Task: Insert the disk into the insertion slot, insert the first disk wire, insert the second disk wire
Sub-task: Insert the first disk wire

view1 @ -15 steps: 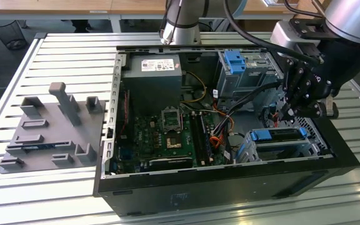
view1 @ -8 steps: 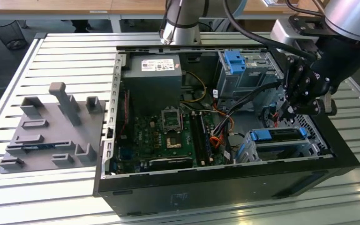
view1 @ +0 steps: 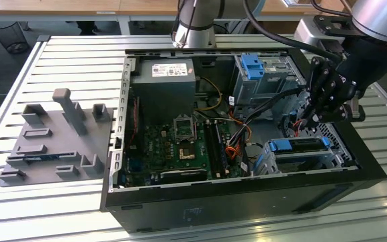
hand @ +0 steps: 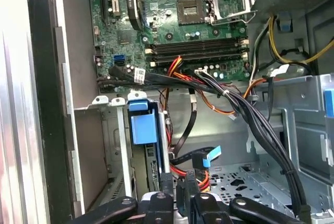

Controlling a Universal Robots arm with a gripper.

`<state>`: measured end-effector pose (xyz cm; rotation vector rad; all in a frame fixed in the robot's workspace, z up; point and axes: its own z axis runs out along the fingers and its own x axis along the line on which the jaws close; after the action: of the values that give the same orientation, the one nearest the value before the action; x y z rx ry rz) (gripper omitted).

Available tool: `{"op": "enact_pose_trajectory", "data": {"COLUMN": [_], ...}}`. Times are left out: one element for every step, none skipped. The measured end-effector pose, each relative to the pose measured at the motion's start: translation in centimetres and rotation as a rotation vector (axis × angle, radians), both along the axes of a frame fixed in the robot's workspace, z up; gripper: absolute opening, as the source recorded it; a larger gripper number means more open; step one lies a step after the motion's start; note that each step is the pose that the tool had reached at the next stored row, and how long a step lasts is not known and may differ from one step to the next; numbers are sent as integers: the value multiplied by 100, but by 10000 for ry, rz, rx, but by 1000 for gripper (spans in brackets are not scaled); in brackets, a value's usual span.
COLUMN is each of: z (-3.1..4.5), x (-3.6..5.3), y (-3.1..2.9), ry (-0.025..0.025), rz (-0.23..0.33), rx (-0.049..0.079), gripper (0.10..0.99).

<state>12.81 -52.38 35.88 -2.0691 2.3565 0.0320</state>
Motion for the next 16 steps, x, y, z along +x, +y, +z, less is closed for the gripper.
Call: {"op": "enact_pose_trajectory", "data": {"z": [-2, -4, -6, -8, -11, -13, -15, -17, -20, -24, -28, -32, -35, -39, -43, -47], "x": [6, 13, 20, 27, 35, 43, 50, 56, 59, 61, 65, 68, 72, 75, 77, 80], "y": [3, 6, 9, 12, 16, 19, 23, 27, 31, 35, 38, 41, 45, 49, 51, 54], "ry": [0, 0, 0, 0, 0, 0, 0, 0, 0, 0, 0, 0, 0, 0, 0, 0], "rz": [-62, -120, -177, -231, -291, -346, -401, -448, -493, -539, -585, -633, -682, -731, -766, -790], "rx": [0, -1, -1, 0, 0, 0, -1, -2, -2, -1, 1, 1, -1, 0, -1, -9], "gripper": [235, 235, 235, 235, 235, 235, 235, 235, 235, 235, 235, 235, 235, 235, 235, 235]}}
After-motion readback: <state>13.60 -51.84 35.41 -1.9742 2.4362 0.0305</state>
